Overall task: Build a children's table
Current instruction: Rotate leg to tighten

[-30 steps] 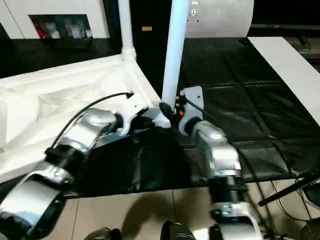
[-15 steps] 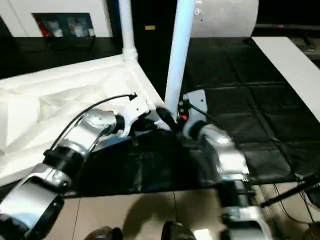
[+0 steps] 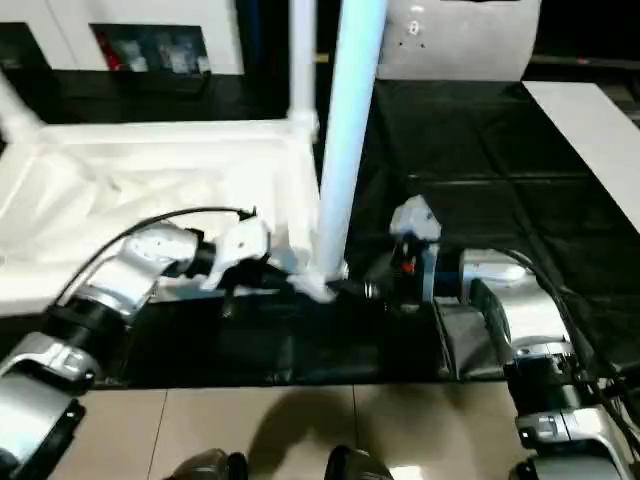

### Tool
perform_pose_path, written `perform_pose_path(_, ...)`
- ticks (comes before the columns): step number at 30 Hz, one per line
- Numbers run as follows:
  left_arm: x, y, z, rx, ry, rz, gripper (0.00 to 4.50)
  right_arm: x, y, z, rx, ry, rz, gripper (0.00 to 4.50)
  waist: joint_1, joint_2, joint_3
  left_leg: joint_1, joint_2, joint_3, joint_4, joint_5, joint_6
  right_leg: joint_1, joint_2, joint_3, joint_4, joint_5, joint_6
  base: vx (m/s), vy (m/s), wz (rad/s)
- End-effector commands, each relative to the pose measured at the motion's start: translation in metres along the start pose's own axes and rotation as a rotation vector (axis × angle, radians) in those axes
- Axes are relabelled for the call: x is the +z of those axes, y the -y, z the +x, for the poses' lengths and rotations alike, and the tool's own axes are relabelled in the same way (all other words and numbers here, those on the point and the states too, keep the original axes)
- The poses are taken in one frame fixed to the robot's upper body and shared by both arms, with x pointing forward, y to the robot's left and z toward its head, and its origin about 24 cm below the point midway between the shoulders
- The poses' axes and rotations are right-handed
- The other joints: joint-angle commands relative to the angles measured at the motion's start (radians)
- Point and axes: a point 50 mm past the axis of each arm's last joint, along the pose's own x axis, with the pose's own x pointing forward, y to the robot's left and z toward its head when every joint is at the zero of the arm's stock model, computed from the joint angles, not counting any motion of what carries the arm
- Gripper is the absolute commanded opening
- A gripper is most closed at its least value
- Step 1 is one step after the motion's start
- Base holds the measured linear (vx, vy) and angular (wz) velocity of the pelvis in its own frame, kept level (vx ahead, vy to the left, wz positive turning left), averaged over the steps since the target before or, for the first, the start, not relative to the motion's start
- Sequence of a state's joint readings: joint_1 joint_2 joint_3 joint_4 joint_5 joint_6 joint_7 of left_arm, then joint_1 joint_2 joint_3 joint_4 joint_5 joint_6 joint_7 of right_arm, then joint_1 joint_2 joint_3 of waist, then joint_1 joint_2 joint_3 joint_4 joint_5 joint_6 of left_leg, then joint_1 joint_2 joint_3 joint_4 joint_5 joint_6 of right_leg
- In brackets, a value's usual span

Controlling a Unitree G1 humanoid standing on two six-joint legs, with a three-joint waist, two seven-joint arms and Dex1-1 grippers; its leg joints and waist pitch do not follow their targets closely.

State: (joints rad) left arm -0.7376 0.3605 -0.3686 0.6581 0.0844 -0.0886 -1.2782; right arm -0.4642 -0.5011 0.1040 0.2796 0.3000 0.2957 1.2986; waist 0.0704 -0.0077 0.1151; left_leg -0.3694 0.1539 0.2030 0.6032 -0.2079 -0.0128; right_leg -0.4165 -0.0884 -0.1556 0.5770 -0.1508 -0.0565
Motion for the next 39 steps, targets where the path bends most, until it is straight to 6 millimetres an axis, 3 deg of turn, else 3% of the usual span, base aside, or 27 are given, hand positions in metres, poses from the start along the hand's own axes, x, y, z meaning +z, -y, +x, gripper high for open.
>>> perform_pose_path(1,0.002,0.009,0.006,-0.108,-0.027,0.072,0.00,0.002,0.000,-0.001,0.037,-0.013,-0.011,4.01,0.003,-0.013,-0.087,0.010,0.099,-0.046,-0.063,-0.061,0.141,0.068,-0.104,0.088,-0.059,-0.243,-0.170,0.000,0.000,0.00)
perform_pose_path(6,0.006,0.016,0.006,-0.201,-0.013,0.123,0.00,-0.001,0.000,0.005,0.111,-0.029,0.013,3.64,0.019,-0.016,-0.088,0.012,0.099,-0.044,-0.063,-0.053,0.125,0.069,-0.108,0.089,-0.057,-0.251,-0.172,0.000,0.000,0.00)
perform_pose_path(10,0.008,0.019,0.008,-0.225,0.001,0.138,0.00,-0.001,-0.002,0.008,0.160,-0.027,0.028,3.39,0.020,-0.015,-0.088,0.013,0.101,-0.043,-0.063,-0.043,0.126,0.066,-0.106,0.090,-0.053,-0.221,-0.181,0.000,0.000,0.00)
perform_pose_path(12,0.009,0.020,0.008,-0.241,0.002,0.148,0.00,-0.002,-0.003,0.009,0.185,-0.037,0.031,3.13,0.021,-0.019,-0.087,0.011,0.100,-0.043,-0.064,-0.052,0.125,0.069,-0.108,0.090,-0.056,-0.240,-0.173,0.000,0.000,0.00)
perform_pose_path(22,0.007,0.022,0.007,-0.255,-0.004,0.153,0.00,-0.004,-0.005,0.011,0.234,-0.063,0.038,2.23,0.022,-0.019,-0.088,0.011,0.100,-0.044,-0.063,-0.047,0.119,0.069,-0.107,0.090,-0.056,-0.250,-0.162,0.000,0.000,0.00)
perform_pose_path(29,0.005,0.016,0.010,-0.170,0.027,0.056,0.00,-0.002,-0.011,0.017,0.227,-0.003,0.100,2.08,0.020,-0.020,-0.087,0.011,0.100,-0.044,-0.064,-0.042,0.121,0.069,-0.105,0.090,-0.056,-0.247,-0.165,0.000,0.000,0.00)
perform_pose_path(31,0.006,0.010,0.012,-0.089,0.037,-0.014,0.00,0.000,-0.011,0.024,0.149,0.035,0.126,2.07,0.021,-0.017,-0.084,0.014,0.101,-0.045,-0.066,-0.059,0.110,0.067,-0.107,0.089,-0.062,-0.282,-0.158,0.000,0.000,0.00)
perform_pose_path(34,0.007,0.003,0.015,-0.005,0.036,-0.078,0.00,0.001,-0.007,0.032,0.028,0.058,0.122,2.07,0.014,-0.020,-0.079,0.015,0.095,-0.048,-0.069,-0.105,0.074,0.068,-0.109,0.086,-0.077,-0.380,-0.130,0.000,0.000,0.00)
perform_pose_path(35,0.007,0.000,0.017,0.026,0.039,-0.102,0.00,0.001,-0.004,0.036,-0.041,0.061,0.121,2.07,0.008,-0.020,-0.075,0.019,0.089,-0.048,-0.069,-0.131,0.053,0.064,-0.109,0.083,-0.091,-0.453,-0.103,0.000,0.000,0.00)
perform_pose_path(38,0.013,-0.008,0.030,0.141,0.041,-0.205,0.00,0.000,0.012,0.052,-0.334,0.066,0.196,2.06,-0.017,-0.019,-0.072,0.016,0.083,-0.054,-0.071,-0.155,0.028,0.065,-0.106,0.077,-0.102,-0.524,-0.064,0.000,0.000,0.00)
perform_pose_path(39,0.013,-0.008,0.031,0.147,0.040,-0.210,0.00,-0.001,0.013,0.053,-0.345,0.064,0.200,2.06,-0.021,-0.018,-0.073,0.016,0.082,-0.056,-0.070,-0.157,0.027,0.066,-0.107,0.075,-0.103,-0.525,-0.063,0.000,0.000,0.00)
